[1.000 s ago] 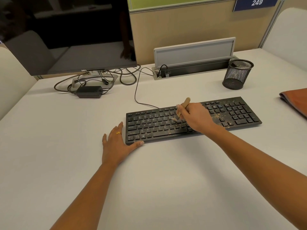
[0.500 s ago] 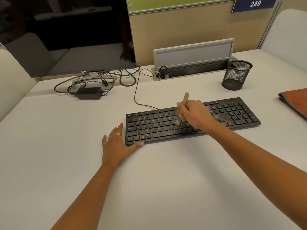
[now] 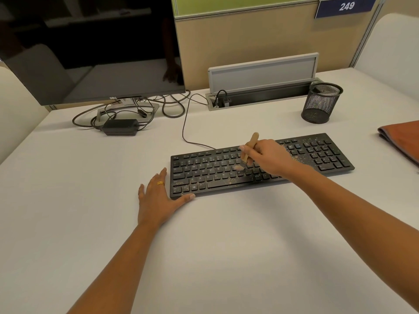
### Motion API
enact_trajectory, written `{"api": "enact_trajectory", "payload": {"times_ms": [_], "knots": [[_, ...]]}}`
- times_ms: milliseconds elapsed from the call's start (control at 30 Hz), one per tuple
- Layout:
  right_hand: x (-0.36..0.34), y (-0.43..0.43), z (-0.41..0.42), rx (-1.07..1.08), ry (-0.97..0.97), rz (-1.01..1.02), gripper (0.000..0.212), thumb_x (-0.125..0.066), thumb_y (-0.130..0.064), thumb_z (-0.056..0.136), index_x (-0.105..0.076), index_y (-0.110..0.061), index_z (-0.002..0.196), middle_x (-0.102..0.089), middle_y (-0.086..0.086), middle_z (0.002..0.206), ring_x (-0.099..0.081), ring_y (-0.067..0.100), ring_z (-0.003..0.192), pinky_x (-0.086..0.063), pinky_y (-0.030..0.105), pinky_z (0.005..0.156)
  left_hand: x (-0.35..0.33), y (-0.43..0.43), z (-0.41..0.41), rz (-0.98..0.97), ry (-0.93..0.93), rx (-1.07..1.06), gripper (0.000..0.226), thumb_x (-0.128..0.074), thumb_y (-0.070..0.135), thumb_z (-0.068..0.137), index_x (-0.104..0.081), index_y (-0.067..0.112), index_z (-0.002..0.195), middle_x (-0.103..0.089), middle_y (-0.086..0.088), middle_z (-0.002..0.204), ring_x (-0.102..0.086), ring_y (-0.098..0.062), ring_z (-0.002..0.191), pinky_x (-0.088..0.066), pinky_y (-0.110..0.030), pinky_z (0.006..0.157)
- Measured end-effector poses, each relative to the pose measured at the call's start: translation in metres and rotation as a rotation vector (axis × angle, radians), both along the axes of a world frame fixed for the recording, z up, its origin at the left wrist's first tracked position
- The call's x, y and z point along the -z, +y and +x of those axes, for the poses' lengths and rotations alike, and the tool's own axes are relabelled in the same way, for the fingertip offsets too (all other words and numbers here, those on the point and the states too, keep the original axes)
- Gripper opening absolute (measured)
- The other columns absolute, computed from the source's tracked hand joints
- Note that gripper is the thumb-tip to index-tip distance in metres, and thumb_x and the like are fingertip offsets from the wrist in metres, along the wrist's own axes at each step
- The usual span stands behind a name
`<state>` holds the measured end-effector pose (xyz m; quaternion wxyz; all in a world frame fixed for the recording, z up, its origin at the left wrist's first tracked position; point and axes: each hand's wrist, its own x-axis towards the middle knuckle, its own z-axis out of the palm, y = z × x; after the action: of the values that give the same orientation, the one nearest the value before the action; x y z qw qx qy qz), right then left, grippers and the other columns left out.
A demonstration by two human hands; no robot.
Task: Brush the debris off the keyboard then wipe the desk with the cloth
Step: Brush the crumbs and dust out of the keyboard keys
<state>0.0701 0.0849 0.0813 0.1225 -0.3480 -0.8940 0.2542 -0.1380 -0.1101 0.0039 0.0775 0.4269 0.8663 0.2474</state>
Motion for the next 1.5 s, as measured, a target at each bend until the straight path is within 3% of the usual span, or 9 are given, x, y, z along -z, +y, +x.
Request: {"api": "enact_trajectory", "payload": {"times_ms": [200, 367, 500, 733, 900, 1000, 1100, 1333, 1500], "knots": [[-0.014, 0.007, 0.001, 0.031, -0.109, 0.211, 0.047, -0.032, -0.041, 0.099, -0.061, -0.014, 0.076, -0.047, -0.009, 0.059, -0.050, 0.016, 0.065, -0.030, 0.028, 0.057, 0.000, 0.000, 0.000, 0.000, 0.004, 0.001, 0.120, -0.051, 0.081, 0.055, -0.018, 0.018, 0.151, -0.030, 0.000, 0.154, -0.021, -0.013, 0.144, -0.001, -0.042, 0.119], [-0.002, 0.003, -0.002, 0.020, -0.015, 0.137, 0.054, -0.032, -0.046, 0.098, -0.067, -0.010, 0.078, -0.052, -0.001, 0.059, -0.048, 0.015, 0.060, -0.031, 0.025, 0.050, 0.000, 0.000, 0.000, -0.001, 0.002, 0.001, 0.121, -0.049, 0.082, 0.054, -0.019, 0.018, 0.151, -0.030, 0.000, 0.154, -0.021, -0.013, 0.144, -0.001, -0.041, 0.119], [-0.004, 0.002, 0.000, 0.020, -0.080, 0.220, 0.053, -0.030, -0.039, 0.100, -0.053, -0.015, 0.059, -0.047, -0.004, 0.055, -0.048, 0.017, 0.061, -0.028, 0.024, 0.050, 0.000, 0.000, 0.000, -0.001, 0.001, -0.001, 0.121, -0.049, 0.082, 0.053, -0.019, 0.018, 0.151, -0.030, -0.001, 0.154, -0.021, -0.014, 0.144, -0.001, -0.042, 0.119], [-0.001, -0.001, -0.002, 0.124, 0.072, 0.167, 0.047, -0.031, -0.035, 0.101, -0.063, -0.009, 0.078, -0.061, 0.004, 0.073, -0.052, 0.018, 0.067, -0.037, 0.029, 0.062, -0.001, 0.001, 0.001, 0.000, 0.005, 0.001, 0.121, -0.049, 0.081, 0.054, -0.019, 0.017, 0.151, -0.031, -0.001, 0.154, -0.022, -0.014, 0.144, -0.002, -0.042, 0.119], [0.004, -0.004, -0.003, 0.107, -0.025, 0.208, 0.051, -0.028, -0.037, 0.101, -0.063, -0.004, 0.083, -0.059, 0.005, 0.071, -0.054, 0.022, 0.070, -0.038, 0.030, 0.063, 0.000, 0.001, 0.000, -0.011, 0.011, 0.002, 0.122, -0.048, 0.082, 0.053, -0.018, 0.017, 0.151, -0.030, -0.001, 0.154, -0.021, -0.014, 0.144, -0.002, -0.043, 0.119], [-0.001, 0.000, -0.004, 0.132, 0.029, 0.182, 0.048, -0.029, -0.036, 0.101, -0.061, -0.007, 0.081, -0.053, -0.002, 0.062, -0.052, 0.020, 0.066, -0.034, 0.029, 0.056, 0.000, 0.001, 0.000, -0.013, 0.012, 0.002, 0.121, -0.049, 0.082, 0.054, -0.018, 0.017, 0.152, -0.030, -0.001, 0.154, -0.021, -0.015, 0.144, -0.002, -0.043, 0.119], [-0.003, 0.002, -0.007, 0.187, 0.119, 0.156, 0.046, -0.031, -0.039, 0.100, -0.064, -0.011, 0.086, -0.054, 0.000, 0.070, -0.051, 0.019, 0.071, -0.035, 0.029, 0.061, 0.000, 0.000, 0.000, -0.011, 0.009, 0.001, 0.121, -0.049, 0.081, 0.054, -0.017, 0.017, 0.152, -0.029, -0.001, 0.155, -0.021, -0.015, 0.144, -0.002, -0.044, 0.119], [0.004, 0.002, -0.007, 0.127, 0.021, 0.117, 0.044, -0.031, -0.037, 0.100, -0.060, -0.013, 0.079, -0.060, -0.001, 0.068, -0.055, 0.018, 0.068, -0.044, 0.031, 0.065, 0.000, 0.001, 0.000, -0.006, 0.010, 0.000, 0.121, -0.048, 0.082, 0.054, -0.018, 0.018, 0.151, -0.030, -0.001, 0.154, -0.022, -0.015, 0.144, -0.002, -0.043, 0.119], [-0.004, 0.010, -0.003, 0.008, 0.121, -0.065, 0.047, -0.039, -0.038, 0.098, -0.069, -0.006, 0.085, -0.066, 0.002, 0.074, -0.047, 0.005, 0.050, -0.035, 0.019, 0.051, 0.000, 0.000, 0.000, -0.004, 0.007, 0.000, 0.121, -0.048, 0.082, 0.053, -0.018, 0.017, 0.152, -0.030, 0.000, 0.154, -0.021, -0.014, 0.144, -0.001, -0.042, 0.119]]}}
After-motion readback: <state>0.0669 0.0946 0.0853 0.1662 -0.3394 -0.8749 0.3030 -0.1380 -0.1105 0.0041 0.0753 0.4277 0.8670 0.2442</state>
